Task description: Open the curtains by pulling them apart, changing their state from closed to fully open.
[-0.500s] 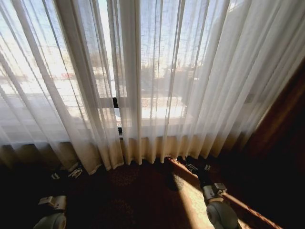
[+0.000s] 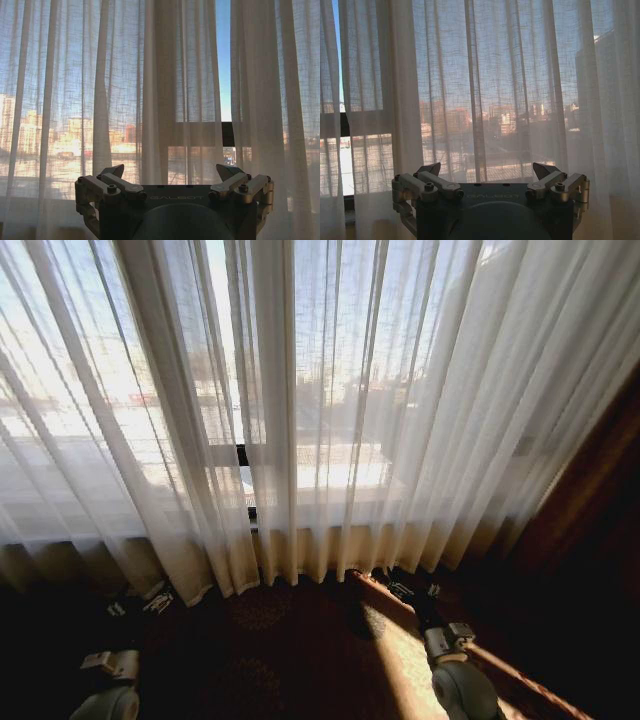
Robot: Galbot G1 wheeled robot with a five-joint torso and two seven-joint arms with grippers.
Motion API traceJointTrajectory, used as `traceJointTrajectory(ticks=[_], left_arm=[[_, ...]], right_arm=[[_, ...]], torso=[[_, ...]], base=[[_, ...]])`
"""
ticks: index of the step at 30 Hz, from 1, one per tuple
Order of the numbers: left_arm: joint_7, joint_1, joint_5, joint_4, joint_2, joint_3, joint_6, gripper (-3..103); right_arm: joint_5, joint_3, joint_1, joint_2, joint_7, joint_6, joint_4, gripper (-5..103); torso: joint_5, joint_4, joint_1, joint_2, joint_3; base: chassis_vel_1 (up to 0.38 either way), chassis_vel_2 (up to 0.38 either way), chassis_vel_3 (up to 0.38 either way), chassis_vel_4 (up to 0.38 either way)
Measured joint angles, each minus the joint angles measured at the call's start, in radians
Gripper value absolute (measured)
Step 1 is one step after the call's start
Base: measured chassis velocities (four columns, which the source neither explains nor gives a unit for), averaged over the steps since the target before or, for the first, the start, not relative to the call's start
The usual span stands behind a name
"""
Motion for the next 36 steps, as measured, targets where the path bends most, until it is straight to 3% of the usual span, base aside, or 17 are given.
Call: traceJointTrajectory(ticks=[17,36], left_arm=[[0.0,0.0,0.0,0.0,0.0,0.0,0.0,100],[0.0,0.0,0.0,0.0,0.0,0.0,0.0,100]], right_arm=[[-0.006,-0.001,0.022,-0.008,-0.049,0.032,-0.047,100],[-0.01,-0.007,0.035,-0.008,-0.07,0.04,-0.07,100]], torso=[[0.0,0.0001,0.0,0.0,0.0],[0.0,-0.0001,0.001,0.0,0.0]], base=[[-0.036,0.033,0.03,-0.028],[-0.265,0.296,0.262,-0.304]])
